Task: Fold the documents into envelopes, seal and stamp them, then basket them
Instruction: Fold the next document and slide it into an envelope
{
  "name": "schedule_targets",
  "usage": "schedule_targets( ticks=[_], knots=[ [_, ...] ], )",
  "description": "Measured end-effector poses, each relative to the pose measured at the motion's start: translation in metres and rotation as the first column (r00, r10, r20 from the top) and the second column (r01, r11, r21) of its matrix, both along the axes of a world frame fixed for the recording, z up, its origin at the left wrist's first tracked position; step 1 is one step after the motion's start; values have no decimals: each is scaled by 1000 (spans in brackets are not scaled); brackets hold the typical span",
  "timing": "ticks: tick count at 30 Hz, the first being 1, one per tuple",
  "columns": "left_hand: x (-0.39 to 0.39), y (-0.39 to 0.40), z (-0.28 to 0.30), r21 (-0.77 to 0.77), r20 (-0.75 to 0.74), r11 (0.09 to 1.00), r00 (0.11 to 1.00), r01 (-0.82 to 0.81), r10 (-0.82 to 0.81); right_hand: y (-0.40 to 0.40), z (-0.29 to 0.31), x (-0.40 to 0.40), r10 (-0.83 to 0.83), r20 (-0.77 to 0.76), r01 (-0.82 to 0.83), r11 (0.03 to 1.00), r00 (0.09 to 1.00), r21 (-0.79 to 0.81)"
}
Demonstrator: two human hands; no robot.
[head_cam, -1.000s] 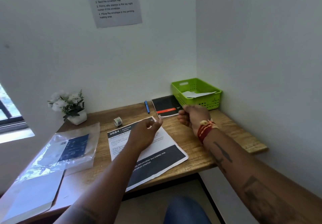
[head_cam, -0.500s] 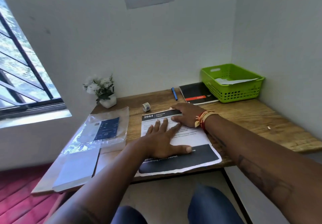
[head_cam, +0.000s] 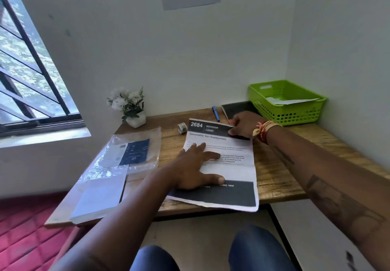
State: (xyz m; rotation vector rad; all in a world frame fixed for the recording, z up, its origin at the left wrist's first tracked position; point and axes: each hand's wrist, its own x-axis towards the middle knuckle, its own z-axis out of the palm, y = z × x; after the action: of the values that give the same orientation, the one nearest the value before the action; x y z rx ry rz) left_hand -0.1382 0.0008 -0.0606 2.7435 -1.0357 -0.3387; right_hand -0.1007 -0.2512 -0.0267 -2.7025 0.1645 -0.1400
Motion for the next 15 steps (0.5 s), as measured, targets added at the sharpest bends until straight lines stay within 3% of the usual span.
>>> schedule_targets(
  ticks=[6, 8, 10, 15],
  knots=[
    [7, -3, 15, -40, 135, 991, 982, -128, 133, -21, 14, -36, -187, -79, 202, 915, 979, 349],
    [7, -12, 16, -69, 131, 985, 977, -158, 166, -21, 12, -53, -190, -133, 215, 954, 973, 208],
    [5, -23, 13, -122, 72, 980, 983, -159, 168, -16, 11, -70, -241, -70, 249, 956, 968, 156],
    [4, -47, -7, -90, 9, 993, 997, -81, 82, 4, -11, -103, -175, 51, 141, 909, 983, 393]
  ],
)
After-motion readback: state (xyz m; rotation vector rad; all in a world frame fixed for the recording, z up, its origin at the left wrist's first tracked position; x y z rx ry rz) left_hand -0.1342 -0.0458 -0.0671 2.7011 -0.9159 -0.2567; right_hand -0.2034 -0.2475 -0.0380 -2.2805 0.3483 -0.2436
